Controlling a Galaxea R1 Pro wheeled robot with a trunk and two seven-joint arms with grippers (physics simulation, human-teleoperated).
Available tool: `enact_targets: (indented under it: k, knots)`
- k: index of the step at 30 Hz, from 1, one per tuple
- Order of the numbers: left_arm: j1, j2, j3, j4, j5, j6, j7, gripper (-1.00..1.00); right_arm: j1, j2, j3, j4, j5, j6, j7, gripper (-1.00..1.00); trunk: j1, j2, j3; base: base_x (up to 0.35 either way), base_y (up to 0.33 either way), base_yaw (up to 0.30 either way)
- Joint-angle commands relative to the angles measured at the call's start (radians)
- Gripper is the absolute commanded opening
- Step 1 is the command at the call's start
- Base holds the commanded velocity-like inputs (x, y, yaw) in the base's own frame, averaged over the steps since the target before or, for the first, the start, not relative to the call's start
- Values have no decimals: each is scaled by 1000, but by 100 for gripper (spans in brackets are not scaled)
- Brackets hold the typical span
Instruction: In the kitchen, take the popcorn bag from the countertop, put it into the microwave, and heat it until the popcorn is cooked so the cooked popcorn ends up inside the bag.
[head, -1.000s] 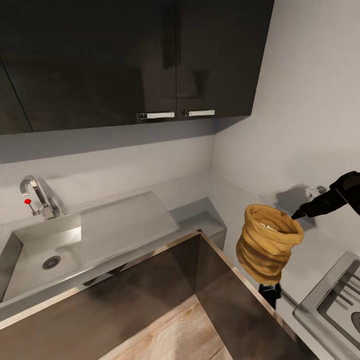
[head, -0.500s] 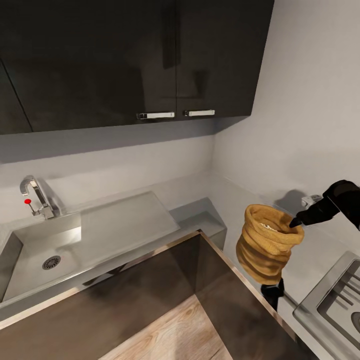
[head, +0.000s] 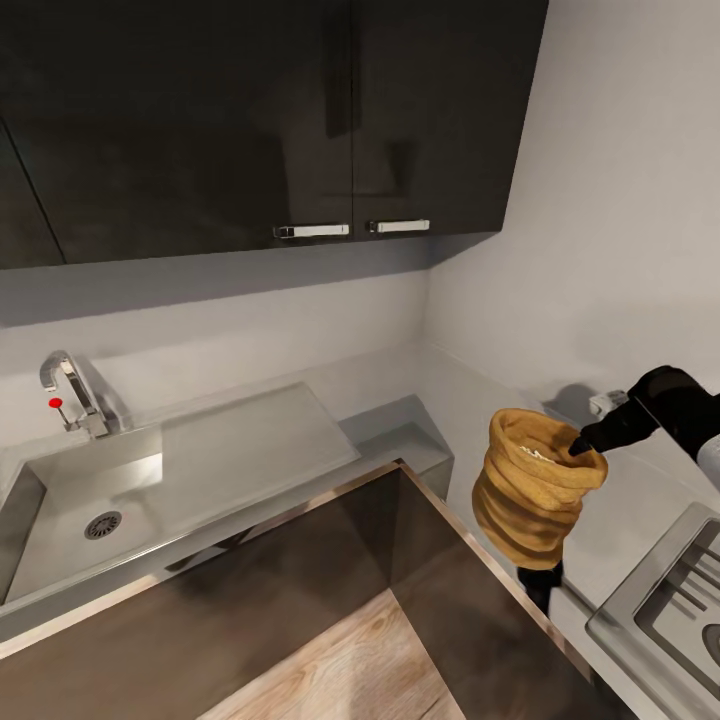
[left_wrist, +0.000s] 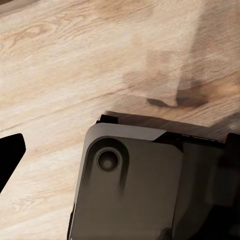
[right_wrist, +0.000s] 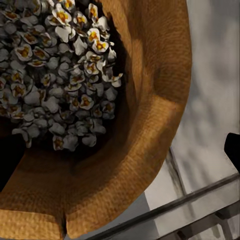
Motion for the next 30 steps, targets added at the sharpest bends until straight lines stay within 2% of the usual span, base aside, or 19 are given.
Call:
enact_targets:
  k: [1,6,16,23,26,30]
  knots:
    - [-1,-1,2,0,2,-3,0,100,-1,1,1,-2,10,0,5,100,1,-2,-2,0,0,0]
    - [-1,-1,3,0,2,-4,0,100,-1,2,0,-2,11,-1,-8,100,1,-2,-2,0,0,0]
    - [-1,-1,3,0,2,-3,0,100,-1,8,-1,65,10,-52,-121,100,1,-2,-2,0,0,0]
    - [-1,-1,3,0,2,-3,0,100,3,8,0,70,10,-54,-130,100,1,-2,-2,0,0,0]
    - [-1,0,3,0,2,-3,0,100,29,11,-1,70,9,-64,-131,100,1,-2,-2,0,0,0]
    - [-1,0,4,0,2,-3,0,100,60,35,-10,70,9,-89,-133,100,1,-2,-2,0,0,0]
